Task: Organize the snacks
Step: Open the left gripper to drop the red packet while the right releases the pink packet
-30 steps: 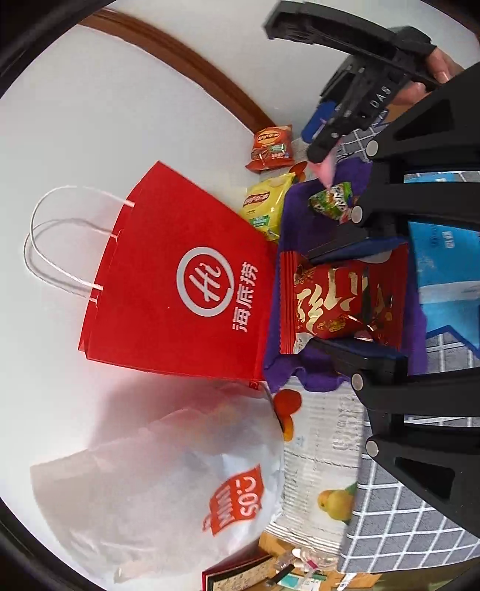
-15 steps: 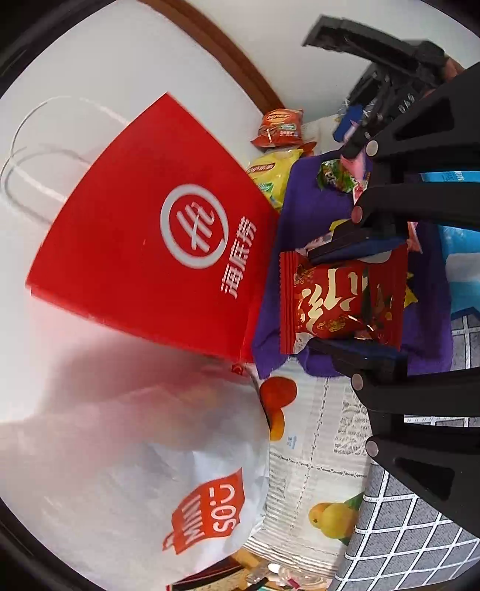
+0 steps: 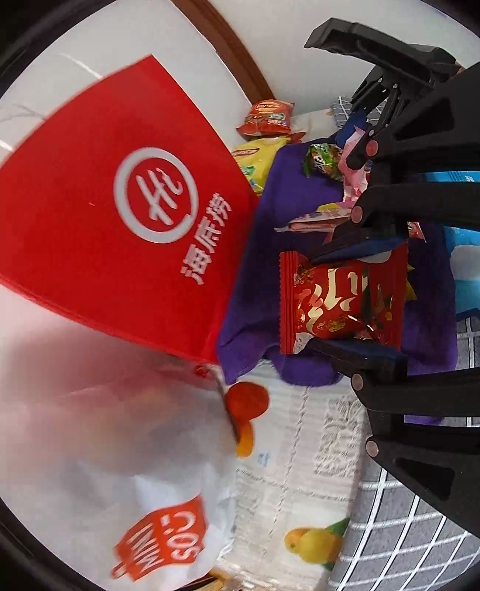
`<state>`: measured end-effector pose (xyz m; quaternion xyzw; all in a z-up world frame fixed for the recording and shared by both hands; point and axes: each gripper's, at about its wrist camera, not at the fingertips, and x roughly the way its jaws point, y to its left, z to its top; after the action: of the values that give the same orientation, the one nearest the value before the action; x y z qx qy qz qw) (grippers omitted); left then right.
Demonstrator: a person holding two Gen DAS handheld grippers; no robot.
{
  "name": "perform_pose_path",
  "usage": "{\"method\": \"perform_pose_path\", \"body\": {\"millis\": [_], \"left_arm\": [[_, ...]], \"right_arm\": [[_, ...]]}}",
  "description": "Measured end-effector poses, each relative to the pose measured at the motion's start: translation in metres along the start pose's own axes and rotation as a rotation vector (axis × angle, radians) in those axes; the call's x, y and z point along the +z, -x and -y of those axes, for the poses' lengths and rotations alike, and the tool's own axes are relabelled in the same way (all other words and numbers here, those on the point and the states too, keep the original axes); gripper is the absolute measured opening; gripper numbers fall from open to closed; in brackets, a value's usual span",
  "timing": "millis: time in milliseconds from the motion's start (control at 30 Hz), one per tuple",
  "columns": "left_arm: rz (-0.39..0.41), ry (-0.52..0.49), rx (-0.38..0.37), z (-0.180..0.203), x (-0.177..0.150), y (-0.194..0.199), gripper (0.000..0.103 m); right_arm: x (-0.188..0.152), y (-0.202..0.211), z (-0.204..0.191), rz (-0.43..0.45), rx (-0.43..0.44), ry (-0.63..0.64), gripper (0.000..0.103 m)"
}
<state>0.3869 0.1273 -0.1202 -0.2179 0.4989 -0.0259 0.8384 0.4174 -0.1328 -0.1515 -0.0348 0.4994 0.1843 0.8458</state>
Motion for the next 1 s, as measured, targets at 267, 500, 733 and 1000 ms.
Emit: {"method": "perform_pose_path", "body": {"millis": [267, 500, 733, 1000], "left_arm": [[-0.023, 0.039, -0.066, 0.001, -0.006, -0.016, 0.037], [-0.045, 0.065, -0.103, 0.004, -0.01, -0.031, 0.037], [-0.077, 0.068, -0.128, 0.008, -0.014, -0.041, 0.037], [-0.094, 0.07, -0.153, 0.011, -0.012, -0.038, 0.042]], "right_arm": [[0.002, 0.018, -0.002, 0.022, 0.035, -0.005, 0.056], [0.004, 0.038, -0.004, 0.066, 0.035, 0.0, 0.056], [0.004, 0.046, -0.009, 0.092, 0.016, 0.034, 0.056], [0.002, 0.055, -0.016, 0.123, 0.013, 0.06, 0.056]]}}
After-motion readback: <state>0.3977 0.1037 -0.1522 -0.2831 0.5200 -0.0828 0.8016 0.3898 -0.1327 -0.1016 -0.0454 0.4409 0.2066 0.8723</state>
